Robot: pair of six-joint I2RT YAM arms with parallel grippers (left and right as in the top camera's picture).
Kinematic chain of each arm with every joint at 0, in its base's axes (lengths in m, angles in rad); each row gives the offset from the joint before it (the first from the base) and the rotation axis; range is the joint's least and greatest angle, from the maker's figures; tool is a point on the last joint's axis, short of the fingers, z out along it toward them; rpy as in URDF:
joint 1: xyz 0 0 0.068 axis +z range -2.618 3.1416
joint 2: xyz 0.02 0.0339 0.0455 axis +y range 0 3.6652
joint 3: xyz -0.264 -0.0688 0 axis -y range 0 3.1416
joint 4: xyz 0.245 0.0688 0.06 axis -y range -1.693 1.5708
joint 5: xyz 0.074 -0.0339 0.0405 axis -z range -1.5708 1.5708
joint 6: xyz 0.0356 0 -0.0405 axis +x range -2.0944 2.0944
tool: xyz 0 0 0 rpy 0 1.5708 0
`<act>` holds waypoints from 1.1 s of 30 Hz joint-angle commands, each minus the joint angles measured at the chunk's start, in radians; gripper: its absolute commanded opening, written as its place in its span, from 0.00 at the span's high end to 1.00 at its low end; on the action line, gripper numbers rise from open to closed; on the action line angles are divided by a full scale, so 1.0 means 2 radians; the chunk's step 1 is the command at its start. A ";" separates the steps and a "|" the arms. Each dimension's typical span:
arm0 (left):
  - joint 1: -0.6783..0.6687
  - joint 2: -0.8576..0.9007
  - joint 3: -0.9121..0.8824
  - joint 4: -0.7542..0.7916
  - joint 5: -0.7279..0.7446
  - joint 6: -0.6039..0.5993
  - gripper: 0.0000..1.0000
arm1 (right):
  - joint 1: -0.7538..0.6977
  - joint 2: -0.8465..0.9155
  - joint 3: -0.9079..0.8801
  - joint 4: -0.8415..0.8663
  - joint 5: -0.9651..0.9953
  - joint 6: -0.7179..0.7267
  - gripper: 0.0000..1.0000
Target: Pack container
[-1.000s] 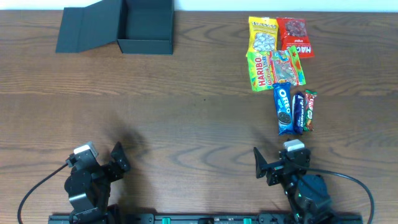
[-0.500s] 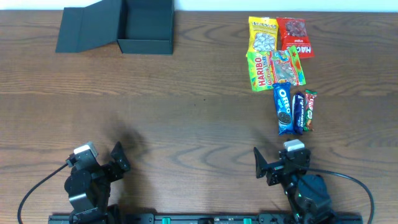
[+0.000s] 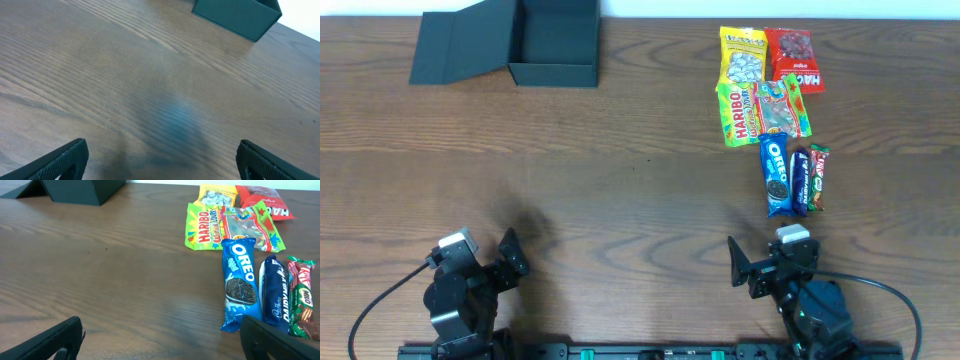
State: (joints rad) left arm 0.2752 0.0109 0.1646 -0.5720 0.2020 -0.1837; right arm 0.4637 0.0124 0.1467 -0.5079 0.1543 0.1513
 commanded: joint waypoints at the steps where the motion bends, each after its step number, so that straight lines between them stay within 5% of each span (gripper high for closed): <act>1: 0.003 -0.003 -0.006 0.002 -0.005 -0.002 0.05 | 0.003 -0.003 -0.003 -0.002 0.007 -0.005 0.01; 11: 0.003 -0.003 -0.007 0.091 0.039 -0.075 0.05 | 0.003 -0.003 -0.003 -0.002 0.007 -0.005 0.01; 14: 0.002 0.001 -0.007 0.185 0.127 -0.027 0.05 | 0.003 -0.003 -0.003 -0.002 0.007 -0.005 0.01; 17: 0.002 0.043 -0.007 0.282 0.129 -0.031 0.05 | 0.003 -0.003 -0.003 -0.002 0.007 -0.005 0.01; 22: 0.002 0.190 0.037 0.372 0.105 0.013 0.04 | 0.003 -0.003 -0.003 -0.002 0.007 -0.005 0.01; 33: -0.046 0.642 0.361 0.360 0.098 0.126 0.05 | 0.003 -0.003 -0.003 -0.002 0.007 -0.005 0.01</act>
State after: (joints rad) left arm 0.2176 1.1526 0.7589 0.1558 0.4114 -0.0132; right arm 0.4637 0.0120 0.1467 -0.5079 0.1562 0.1509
